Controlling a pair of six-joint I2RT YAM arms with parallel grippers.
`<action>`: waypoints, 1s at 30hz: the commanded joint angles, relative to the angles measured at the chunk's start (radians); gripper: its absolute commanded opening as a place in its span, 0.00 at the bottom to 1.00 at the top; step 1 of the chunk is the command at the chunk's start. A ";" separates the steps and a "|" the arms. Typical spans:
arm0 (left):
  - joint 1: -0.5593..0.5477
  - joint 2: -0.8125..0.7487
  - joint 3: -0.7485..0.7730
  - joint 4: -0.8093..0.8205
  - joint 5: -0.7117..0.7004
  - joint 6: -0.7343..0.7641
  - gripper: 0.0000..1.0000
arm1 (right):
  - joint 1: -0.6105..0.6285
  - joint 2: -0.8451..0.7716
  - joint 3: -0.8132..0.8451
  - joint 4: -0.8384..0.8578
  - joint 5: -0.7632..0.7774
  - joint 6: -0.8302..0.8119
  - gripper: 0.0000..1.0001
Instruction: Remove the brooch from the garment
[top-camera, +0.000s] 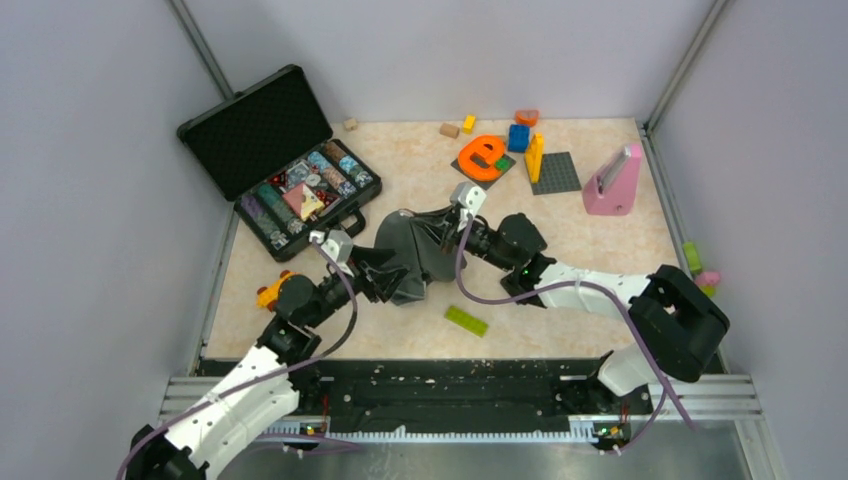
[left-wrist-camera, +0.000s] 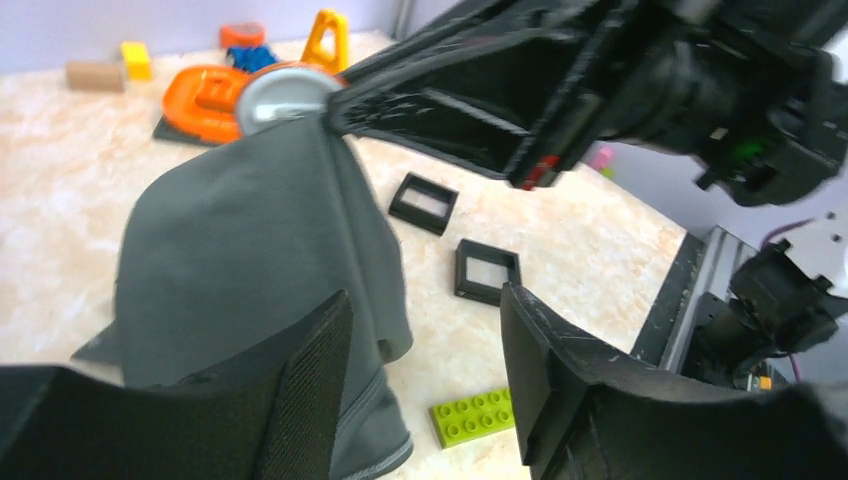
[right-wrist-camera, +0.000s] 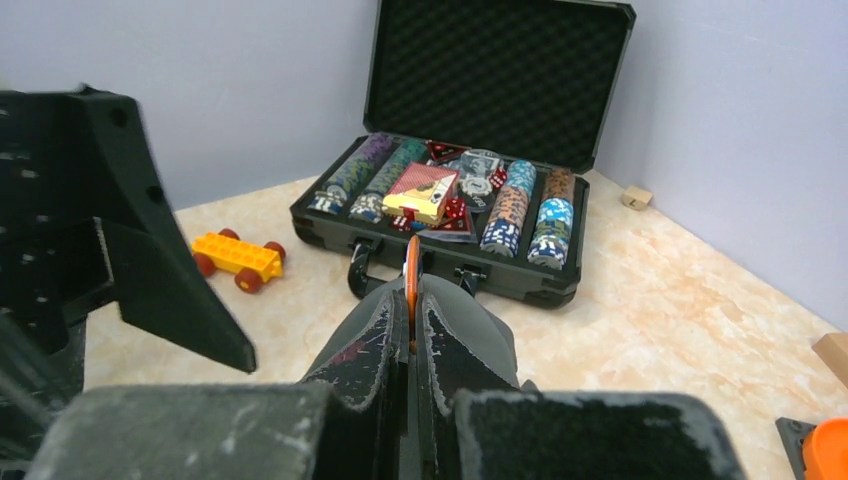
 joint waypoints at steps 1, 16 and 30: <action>0.078 0.089 0.091 -0.062 0.028 -0.160 0.65 | 0.007 -0.049 -0.021 0.138 0.018 0.046 0.00; 0.237 0.170 0.137 0.097 0.182 -0.180 0.72 | -0.003 -0.120 -0.073 0.157 -0.037 0.115 0.00; 0.242 0.191 0.173 0.103 0.172 -0.103 0.71 | -0.005 -0.137 -0.066 0.168 -0.060 0.137 0.00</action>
